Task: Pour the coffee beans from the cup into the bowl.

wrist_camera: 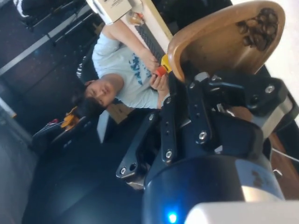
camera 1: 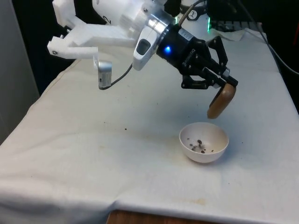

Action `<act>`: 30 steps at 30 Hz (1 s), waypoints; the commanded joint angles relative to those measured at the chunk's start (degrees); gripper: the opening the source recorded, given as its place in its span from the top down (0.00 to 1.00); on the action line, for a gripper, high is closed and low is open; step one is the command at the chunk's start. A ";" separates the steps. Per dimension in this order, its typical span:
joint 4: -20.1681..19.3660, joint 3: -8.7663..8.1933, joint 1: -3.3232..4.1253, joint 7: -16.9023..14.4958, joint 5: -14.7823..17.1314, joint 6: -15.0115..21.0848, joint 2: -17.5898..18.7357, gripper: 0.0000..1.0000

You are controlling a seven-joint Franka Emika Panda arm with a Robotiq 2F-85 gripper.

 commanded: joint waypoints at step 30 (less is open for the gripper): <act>-0.34 -3.09 -0.29 -1.43 11.29 -8.54 1.15 1.00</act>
